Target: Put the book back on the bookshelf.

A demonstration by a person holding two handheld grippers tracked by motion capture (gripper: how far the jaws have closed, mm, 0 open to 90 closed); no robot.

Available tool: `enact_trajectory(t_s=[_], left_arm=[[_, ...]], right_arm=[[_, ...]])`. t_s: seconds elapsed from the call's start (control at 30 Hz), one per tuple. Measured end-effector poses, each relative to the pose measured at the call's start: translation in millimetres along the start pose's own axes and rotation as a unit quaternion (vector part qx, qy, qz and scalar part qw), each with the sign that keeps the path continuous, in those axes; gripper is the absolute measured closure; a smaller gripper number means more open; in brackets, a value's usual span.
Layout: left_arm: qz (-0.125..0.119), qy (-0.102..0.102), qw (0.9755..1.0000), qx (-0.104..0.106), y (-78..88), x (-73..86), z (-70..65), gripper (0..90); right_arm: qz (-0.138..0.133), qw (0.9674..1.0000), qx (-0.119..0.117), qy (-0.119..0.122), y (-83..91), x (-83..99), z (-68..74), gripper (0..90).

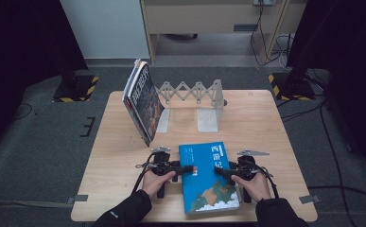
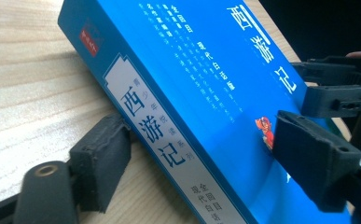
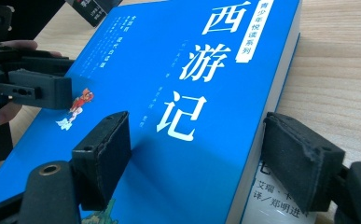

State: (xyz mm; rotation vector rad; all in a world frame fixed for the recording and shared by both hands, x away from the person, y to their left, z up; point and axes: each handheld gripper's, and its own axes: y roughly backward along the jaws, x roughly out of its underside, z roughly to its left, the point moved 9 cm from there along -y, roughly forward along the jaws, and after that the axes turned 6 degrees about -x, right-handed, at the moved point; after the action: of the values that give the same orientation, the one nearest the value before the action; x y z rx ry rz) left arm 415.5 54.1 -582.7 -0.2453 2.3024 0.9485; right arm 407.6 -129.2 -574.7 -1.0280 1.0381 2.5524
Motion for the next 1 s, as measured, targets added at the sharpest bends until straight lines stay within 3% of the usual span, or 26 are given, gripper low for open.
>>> enact_trajectory(t_s=[0.2,0.37,0.6,0.83,1.0], left_arm=[[0.017,0.013,0.9997,0.014,-0.4,-0.2,-2.0,23.0],[0.031,0.004,0.9994,0.015,0.2,-1.2,-3.4,24.0],[0.031,0.008,0.998,0.054,3.5,-2.8,-14.5,31.4],[0.029,-0.004,0.9988,0.038,3.2,-3.0,-17.5,31.9],[0.016,-0.003,0.9989,0.045,7.5,-7.9,-22.0,39.5]], right_arm=[[-0.001,1.0,0.002,0.0,0.1,-0.1,-0.1,24.6],[-0.002,1.0,0.003,-0.002,1.0,-0.5,-0.4,26.7],[-0.005,0.9999,-0.005,-0.009,1.2,-1.2,2.2,31.8],[-0.003,1.0,-0.003,0.007,1.8,-2.3,3.1,33.9],[-0.002,1.0,-0.004,0.006,3.5,-3.0,2.9,35.8]])
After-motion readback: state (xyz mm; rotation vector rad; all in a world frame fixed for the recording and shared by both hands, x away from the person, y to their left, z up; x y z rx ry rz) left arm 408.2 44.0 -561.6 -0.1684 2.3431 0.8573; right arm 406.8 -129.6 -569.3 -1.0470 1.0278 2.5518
